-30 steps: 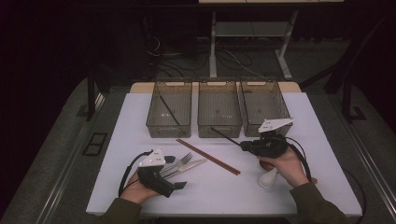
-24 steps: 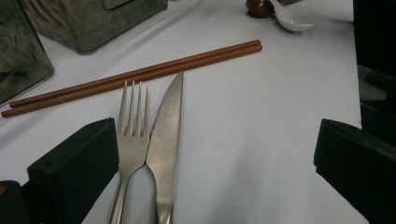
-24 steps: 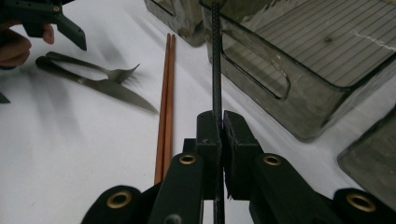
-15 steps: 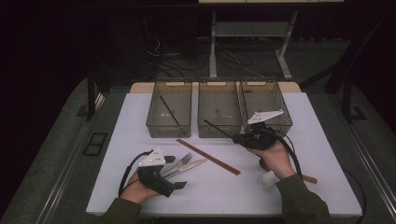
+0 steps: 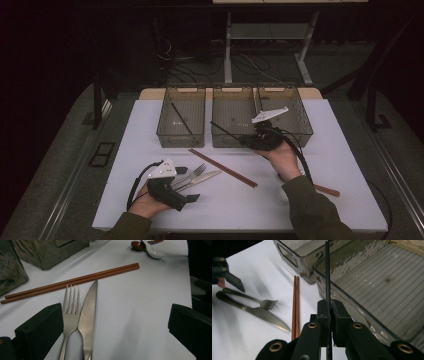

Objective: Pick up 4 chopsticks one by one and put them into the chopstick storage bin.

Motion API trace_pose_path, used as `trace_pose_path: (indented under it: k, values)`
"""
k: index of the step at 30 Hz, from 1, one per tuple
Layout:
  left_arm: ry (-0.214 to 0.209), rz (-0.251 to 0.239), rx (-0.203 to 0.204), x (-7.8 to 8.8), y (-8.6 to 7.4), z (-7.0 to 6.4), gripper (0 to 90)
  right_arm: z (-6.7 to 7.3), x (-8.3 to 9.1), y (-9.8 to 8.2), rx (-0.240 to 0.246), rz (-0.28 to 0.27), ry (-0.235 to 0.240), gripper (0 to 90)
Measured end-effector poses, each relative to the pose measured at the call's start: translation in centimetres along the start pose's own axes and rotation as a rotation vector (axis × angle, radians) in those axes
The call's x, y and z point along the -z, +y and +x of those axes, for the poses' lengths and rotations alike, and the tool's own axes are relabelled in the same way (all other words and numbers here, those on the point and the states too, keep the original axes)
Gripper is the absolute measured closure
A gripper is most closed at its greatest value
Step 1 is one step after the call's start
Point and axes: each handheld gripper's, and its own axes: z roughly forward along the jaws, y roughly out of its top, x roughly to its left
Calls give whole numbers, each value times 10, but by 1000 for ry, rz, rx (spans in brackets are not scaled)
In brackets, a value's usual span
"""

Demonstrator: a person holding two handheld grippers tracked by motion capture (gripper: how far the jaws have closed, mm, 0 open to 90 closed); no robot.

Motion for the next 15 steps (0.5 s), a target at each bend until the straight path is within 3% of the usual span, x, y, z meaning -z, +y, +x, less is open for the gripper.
trace_pose_path:
  k: [7,15]
  values:
    - [0,-1,8,0,0,0,0,4,-11,16,-1,7,-13,855]
    - [-1,-1,8,0,0,0,0,7,-25,32,-33,11,-8,855]
